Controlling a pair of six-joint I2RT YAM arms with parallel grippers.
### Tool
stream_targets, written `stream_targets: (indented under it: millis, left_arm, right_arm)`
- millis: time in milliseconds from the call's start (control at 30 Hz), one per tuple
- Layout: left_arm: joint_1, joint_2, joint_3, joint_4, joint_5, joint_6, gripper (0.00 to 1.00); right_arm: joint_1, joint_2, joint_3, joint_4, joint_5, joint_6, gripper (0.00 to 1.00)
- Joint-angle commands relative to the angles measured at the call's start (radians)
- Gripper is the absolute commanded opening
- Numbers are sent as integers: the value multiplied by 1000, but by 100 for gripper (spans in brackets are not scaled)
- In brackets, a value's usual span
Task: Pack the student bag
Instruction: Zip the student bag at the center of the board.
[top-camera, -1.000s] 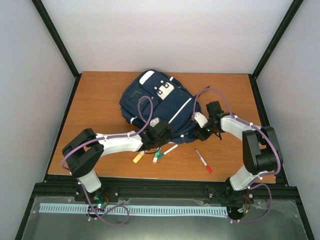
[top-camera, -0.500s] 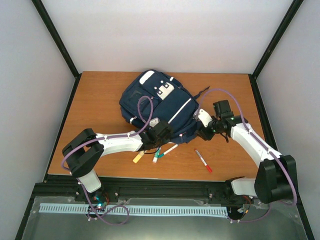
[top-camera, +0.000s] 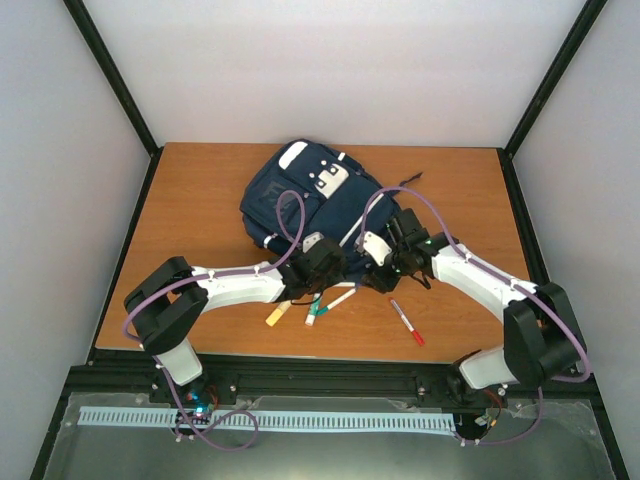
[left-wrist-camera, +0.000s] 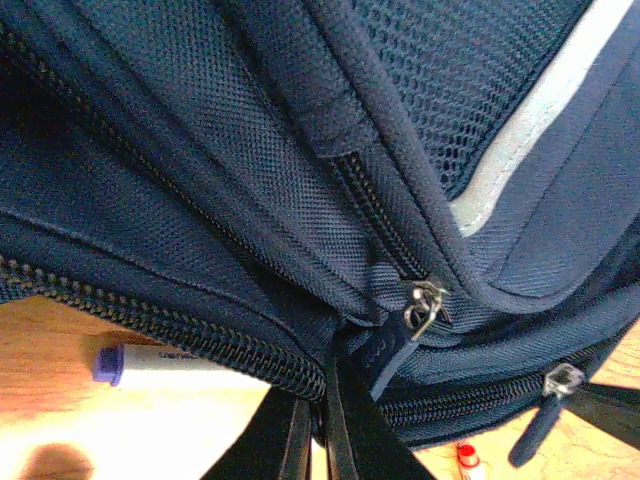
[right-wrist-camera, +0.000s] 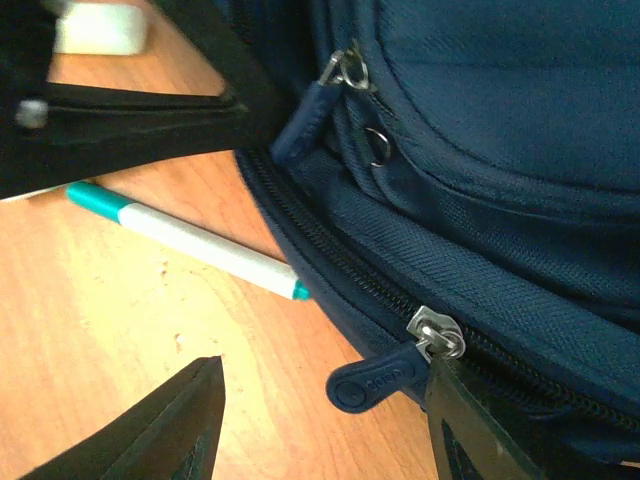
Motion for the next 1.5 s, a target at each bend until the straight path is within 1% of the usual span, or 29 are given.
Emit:
stream_targets:
  millis: [0,267,333,433,567,900,1067,1300,1367,1467]
  left_arm:
    - [1,-48,9,122,16,13,1]
    - [1,-55,6,109,8,17,1]
    - [1,-55,5,111,8,17,1]
    - [1,-56,5,113,6,18,1]
    - [1,-65,-2,107,-2,20,1]
    - [1,-70,-14,80,-27,28,1]
    - [1,-59,-16,80,-25,28,1]
    - [1,-50,-14,82,-22,33,1]
    - [1,-44,-11,80,-19,37,1]
    - [1,-40,-6,72,-19,45,1]
  right_arm:
    - [23,38,34,37,114,70,56]
    - [23,45,26,60,250,107,53]
    - [23,60,26,56,244,105,51]
    - [23,79,29,56,237,106,42]
    - [23,83,30,59,262,103,33]
    - [21,27,25,32,265,79,20]
    - [21,28,25,22,248,84,19]
    - [21,2,39,-15,217,49,16]
    - [20,-1,49,-38,206,41,13]
    - [21,13,76,-99,200,23,3]
